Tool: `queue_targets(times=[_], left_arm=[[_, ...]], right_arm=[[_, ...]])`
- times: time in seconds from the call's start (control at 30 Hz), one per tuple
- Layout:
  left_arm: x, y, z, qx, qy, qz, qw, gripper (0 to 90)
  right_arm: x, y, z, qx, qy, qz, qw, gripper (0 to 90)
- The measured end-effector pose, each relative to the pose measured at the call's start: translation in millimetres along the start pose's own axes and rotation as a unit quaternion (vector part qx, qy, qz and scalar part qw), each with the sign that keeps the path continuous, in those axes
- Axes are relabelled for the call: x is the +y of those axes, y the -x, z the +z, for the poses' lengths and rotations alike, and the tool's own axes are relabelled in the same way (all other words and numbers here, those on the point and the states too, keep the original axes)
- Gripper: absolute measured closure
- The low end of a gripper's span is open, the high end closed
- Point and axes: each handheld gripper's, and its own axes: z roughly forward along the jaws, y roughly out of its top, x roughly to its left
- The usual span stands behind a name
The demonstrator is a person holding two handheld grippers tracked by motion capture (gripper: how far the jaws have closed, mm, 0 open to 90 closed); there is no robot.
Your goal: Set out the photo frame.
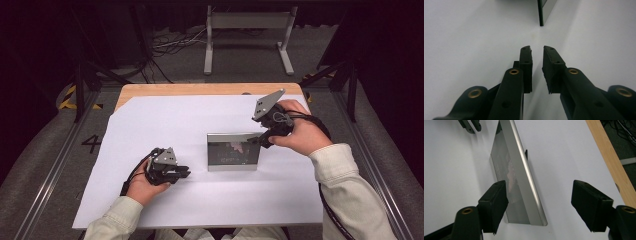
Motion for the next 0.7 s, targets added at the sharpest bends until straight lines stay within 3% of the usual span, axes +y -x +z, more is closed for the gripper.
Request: queue_targets(times=[0.7], left_arm=[[-3.2,-4.7,-1.7,0.006,0.003,-0.011,0.9999,77.6]], right_arm=[[-46.3,6.2,-20.5,-0.016,0.025,0.057,0.998,27.9]])
